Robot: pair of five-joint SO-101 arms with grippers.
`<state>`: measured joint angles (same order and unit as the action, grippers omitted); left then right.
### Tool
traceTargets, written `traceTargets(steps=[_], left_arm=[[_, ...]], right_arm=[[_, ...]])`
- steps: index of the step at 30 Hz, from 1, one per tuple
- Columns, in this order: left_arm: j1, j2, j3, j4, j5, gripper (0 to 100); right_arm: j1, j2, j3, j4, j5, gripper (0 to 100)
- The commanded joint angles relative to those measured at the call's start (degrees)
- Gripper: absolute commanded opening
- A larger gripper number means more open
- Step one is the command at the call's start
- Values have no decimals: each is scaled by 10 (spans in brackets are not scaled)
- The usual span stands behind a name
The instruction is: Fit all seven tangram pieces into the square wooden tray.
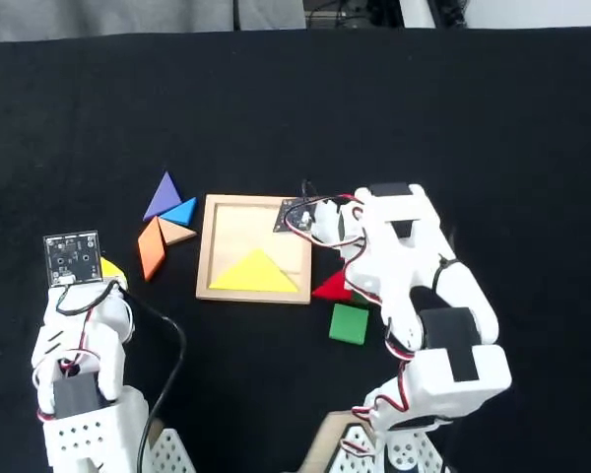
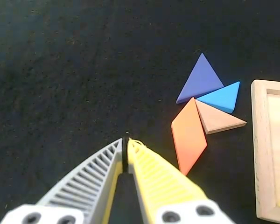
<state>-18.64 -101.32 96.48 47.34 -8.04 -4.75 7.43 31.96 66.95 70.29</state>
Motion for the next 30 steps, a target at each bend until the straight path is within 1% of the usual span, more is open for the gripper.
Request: traceTargets(steps=[1, 4, 9, 13, 14, 17, 18, 23, 27, 30], left_arm=[[-3, 1, 11, -7, -1, 31], [-3, 1, 11, -7, -1, 31], [-3, 1, 11, -7, -1, 31], [-3, 1, 11, -7, -1, 31], [-3, 2, 11, -7, -1, 31], [-3, 2, 11, -7, -1, 31], [-3, 2, 11, -7, -1, 31], [-3, 3, 11, -7, -1, 30], [-3, 3, 11, -7, -1, 31], [-3, 3, 11, -7, -1, 31]], right_arm=[[-10, 19, -4, 2, -11, 161], [-9, 18, -24, 7, -12, 166], [-10, -30, -83, 84, -20, 166], [-13, -73, -89, 105, -21, 178], [-14, -80, -87, 113, -19, 201], [-30, -81, -87, 129, -4, 341], [-35, -80, -87, 131, 9, 371], [-47, -80, -84, 130, 55, 348], [-46, -68, -83, 102, 65, 350], [-47, -20, -85, 82, 69, 350]])
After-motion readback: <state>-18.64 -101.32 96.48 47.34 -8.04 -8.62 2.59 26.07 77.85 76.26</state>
